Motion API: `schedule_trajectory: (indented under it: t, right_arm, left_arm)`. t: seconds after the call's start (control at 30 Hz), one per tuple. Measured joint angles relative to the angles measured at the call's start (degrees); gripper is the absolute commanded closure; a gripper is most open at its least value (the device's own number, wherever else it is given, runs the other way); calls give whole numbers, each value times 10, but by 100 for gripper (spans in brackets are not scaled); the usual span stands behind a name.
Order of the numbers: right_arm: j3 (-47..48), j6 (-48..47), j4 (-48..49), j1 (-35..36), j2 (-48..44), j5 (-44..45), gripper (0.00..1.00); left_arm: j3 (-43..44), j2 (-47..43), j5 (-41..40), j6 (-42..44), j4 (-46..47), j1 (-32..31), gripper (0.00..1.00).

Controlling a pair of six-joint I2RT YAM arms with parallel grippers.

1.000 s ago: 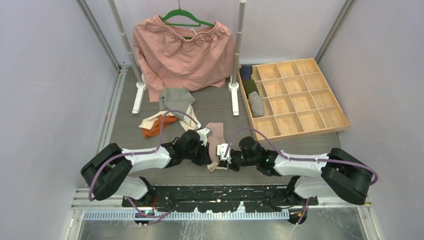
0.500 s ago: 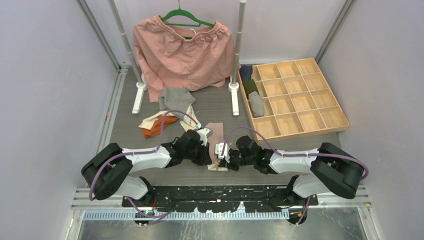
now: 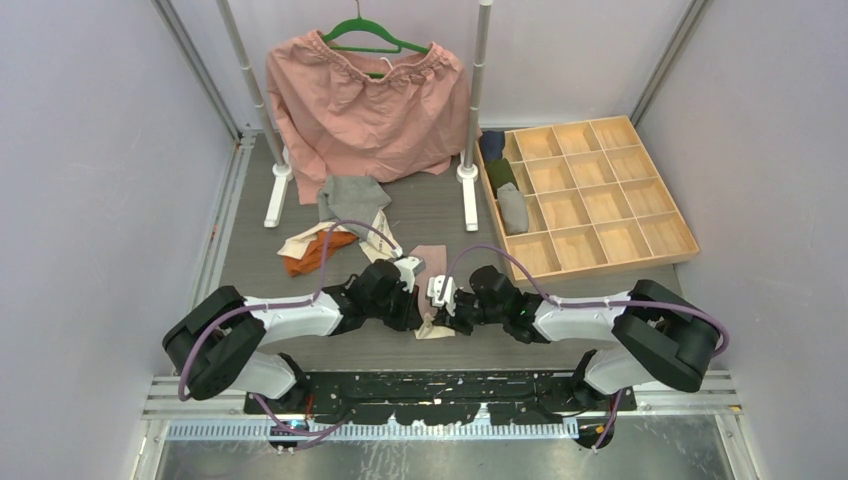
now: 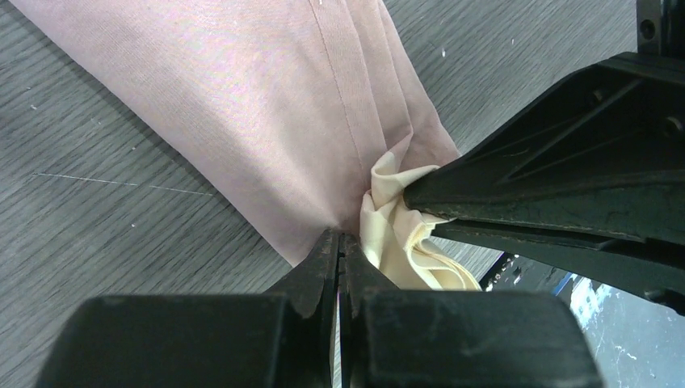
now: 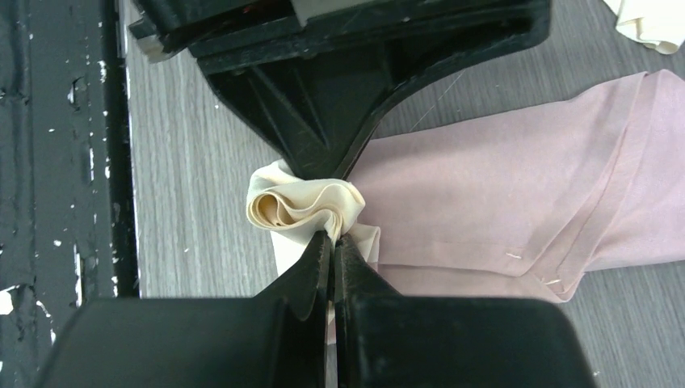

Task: Roll the underwear
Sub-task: Roll the underwear to the center of the board.

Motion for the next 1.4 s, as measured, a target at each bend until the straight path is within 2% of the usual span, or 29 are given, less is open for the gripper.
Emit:
schedule_trajectory:
  t: [0.4,0.67,0.83,1.0,1.4]
  right_arm:
    - [20,9,-17,0,24,24,97]
    - [30,27,-17,-5,41,36,97]
    - [39,45,-17,-10,53,36,97]
    - [41,57,-17,-11,56,35,97]
    - [41,64,-17,-11,56,33,95]
  left_arm:
    - [-3,-8,-11,-7,-1,-1,99]
    - [-24,-150,-67,-27,-37,-2,99]
    - [-57,-232,-63,-32,-14,-6,99]
    - [-81,-216,-41,-32,18,-25,99]
    - [-79,-98,-32,-37,121,-38,99]
